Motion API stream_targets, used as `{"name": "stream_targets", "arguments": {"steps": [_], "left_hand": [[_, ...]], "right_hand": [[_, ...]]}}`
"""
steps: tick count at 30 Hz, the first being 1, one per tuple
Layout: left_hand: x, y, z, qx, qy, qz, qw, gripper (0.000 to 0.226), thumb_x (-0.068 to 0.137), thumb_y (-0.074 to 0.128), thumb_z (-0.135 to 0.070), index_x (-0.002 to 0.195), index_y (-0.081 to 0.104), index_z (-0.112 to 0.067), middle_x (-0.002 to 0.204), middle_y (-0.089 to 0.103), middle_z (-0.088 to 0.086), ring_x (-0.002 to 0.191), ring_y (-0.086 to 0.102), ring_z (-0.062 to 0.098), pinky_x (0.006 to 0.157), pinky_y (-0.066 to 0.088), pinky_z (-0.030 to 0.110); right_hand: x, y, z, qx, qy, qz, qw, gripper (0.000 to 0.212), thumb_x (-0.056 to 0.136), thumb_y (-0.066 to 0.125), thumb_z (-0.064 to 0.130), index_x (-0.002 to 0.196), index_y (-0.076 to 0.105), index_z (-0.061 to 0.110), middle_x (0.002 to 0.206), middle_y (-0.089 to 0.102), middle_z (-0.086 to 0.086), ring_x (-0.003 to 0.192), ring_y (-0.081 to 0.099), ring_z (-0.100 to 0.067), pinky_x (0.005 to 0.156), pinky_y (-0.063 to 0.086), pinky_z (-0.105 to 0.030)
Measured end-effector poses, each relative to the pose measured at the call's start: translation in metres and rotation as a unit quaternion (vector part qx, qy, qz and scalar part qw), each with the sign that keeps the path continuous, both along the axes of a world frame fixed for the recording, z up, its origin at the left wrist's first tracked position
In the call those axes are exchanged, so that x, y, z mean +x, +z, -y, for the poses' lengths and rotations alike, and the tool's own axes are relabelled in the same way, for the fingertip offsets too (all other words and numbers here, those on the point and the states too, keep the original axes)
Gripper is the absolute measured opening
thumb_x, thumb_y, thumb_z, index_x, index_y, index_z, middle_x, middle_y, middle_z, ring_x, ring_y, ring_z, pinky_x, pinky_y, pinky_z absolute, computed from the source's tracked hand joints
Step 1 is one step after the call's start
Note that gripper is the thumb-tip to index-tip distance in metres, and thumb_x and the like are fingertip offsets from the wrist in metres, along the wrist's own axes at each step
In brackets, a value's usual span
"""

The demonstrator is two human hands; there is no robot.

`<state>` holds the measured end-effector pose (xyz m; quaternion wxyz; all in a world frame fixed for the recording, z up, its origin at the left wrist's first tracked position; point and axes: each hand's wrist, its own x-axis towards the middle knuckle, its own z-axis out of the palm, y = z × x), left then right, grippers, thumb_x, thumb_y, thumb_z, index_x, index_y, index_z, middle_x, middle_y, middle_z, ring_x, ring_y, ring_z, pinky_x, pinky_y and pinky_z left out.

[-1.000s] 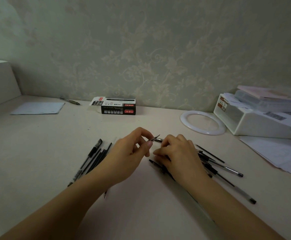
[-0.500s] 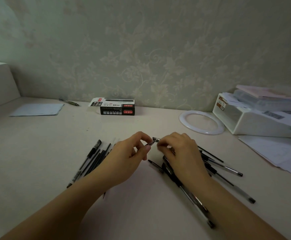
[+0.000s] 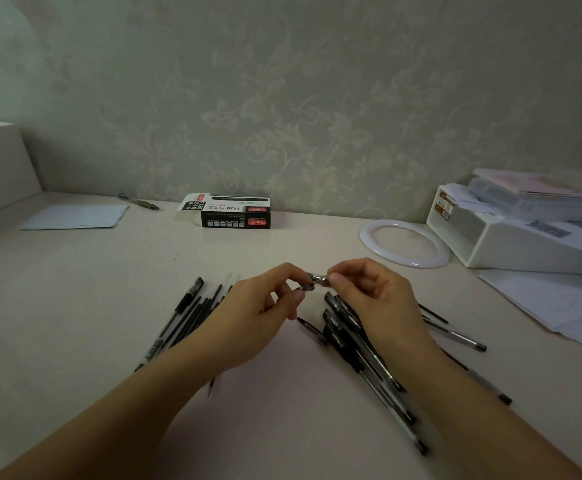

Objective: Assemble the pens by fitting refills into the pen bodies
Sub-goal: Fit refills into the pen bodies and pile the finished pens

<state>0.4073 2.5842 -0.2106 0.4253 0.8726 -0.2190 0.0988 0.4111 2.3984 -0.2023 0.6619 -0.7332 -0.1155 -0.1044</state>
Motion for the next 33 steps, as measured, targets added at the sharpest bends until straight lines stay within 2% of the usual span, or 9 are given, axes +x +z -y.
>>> {"name": "stream_targets", "arguments": {"steps": [3,6,13,17,21,25,29,31,33], "left_hand": [[-0.0015,-0.0005,0.0010,0.004,-0.005,0.002,1.000,0.016,0.098,0.047,-0.033,0.101,0.054,-0.047,0.077,0.063,-0.012,0.057,0.054,0.016,0.053,0.046,0.024],[-0.0020,-0.0022,0.0016,0.005,-0.010,0.003,1.000,0.016,0.097,0.048,-0.033,0.101,0.055,-0.047,0.077,0.063,-0.011,0.058,0.053,0.016,0.052,0.044,0.022],[-0.0006,-0.0026,0.0012,-0.001,-0.005,-0.002,1.000,0.008,0.096,0.050,-0.034,0.097,0.055,-0.041,0.078,0.065,-0.015,0.062,0.058,0.010,0.053,0.047,0.018],[-0.0011,-0.0015,0.0013,0.014,-0.003,0.012,1.000,0.005,0.094,0.054,-0.034,0.095,0.056,-0.039,0.078,0.064,-0.019,0.066,0.059,0.004,0.057,0.042,0.008],[-0.0033,0.0018,0.0018,0.021,-0.016,0.037,0.999,0.007,0.092,0.057,-0.034,0.095,0.057,-0.041,0.081,0.064,-0.021,0.066,0.059,0.005,0.059,0.042,0.010],[-0.0057,0.0041,0.0031,0.024,-0.030,0.063,0.997,0.009,0.092,0.059,-0.032,0.096,0.058,-0.040,0.078,0.063,-0.017,0.061,0.054,0.011,0.055,0.041,0.013],[-0.0061,0.0044,0.0045,0.037,-0.022,0.066,0.997,0.009,0.091,0.062,-0.029,0.096,0.060,-0.036,0.078,0.063,-0.016,0.067,0.055,0.006,0.059,0.039,0.007],[-0.0064,0.0046,0.0047,0.046,-0.011,0.069,0.996,0.011,0.091,0.062,-0.028,0.094,0.058,-0.038,0.076,0.063,-0.017,0.069,0.056,0.000,0.060,0.039,0.004],[-0.0066,0.0050,0.0039,0.049,0.000,0.070,0.996,0.014,0.091,0.062,-0.027,0.092,0.056,-0.040,0.075,0.061,-0.020,0.070,0.056,-0.005,0.060,0.038,0.003]], "right_hand": [[0.0004,0.0005,0.0011,0.015,0.000,-0.002,1.000,0.011,0.090,0.069,0.016,0.086,0.072,0.026,0.087,0.076,0.006,0.085,0.072,-0.006,0.072,0.052,-0.010],[-0.0008,-0.0010,0.0003,-0.025,0.023,0.005,0.999,0.013,0.088,0.070,0.016,0.085,0.072,0.029,0.087,0.075,0.007,0.083,0.070,-0.006,0.074,0.052,-0.012],[0.0006,-0.0027,0.0033,-0.036,0.039,-0.004,0.999,0.008,0.085,0.073,0.016,0.089,0.072,0.023,0.088,0.076,0.008,0.084,0.071,-0.005,0.072,0.051,-0.010],[0.0008,-0.0019,0.0048,-0.098,0.050,0.027,0.994,0.009,0.083,0.077,0.018,0.087,0.072,0.025,0.085,0.075,0.010,0.079,0.069,-0.004,0.070,0.050,-0.011],[0.0008,-0.0011,0.0088,-0.166,0.055,0.048,0.984,0.002,0.087,0.071,0.031,0.086,0.070,0.030,0.081,0.073,0.013,0.075,0.066,-0.002,0.067,0.050,-0.012],[-0.0025,-0.0025,0.0064,-0.235,0.052,0.080,0.967,0.021,0.096,0.057,0.040,0.080,0.065,0.029,0.072,0.068,0.010,0.059,0.056,0.002,0.056,0.043,-0.010],[-0.0043,-0.0023,0.0045,-0.251,0.027,0.106,0.962,0.041,0.096,0.047,0.049,0.067,0.062,0.024,0.062,0.064,0.006,0.054,0.057,-0.006,0.053,0.043,-0.016],[-0.0038,-0.0017,0.0047,-0.242,0.030,0.096,0.965,0.034,0.093,0.049,0.053,0.073,0.063,0.030,0.066,0.065,0.012,0.060,0.059,-0.006,0.056,0.044,-0.016],[-0.0017,-0.0027,0.0054,-0.255,0.043,0.085,0.962,0.019,0.092,0.057,0.047,0.085,0.066,0.031,0.077,0.067,0.013,0.071,0.062,-0.007,0.063,0.049,-0.018]]}}
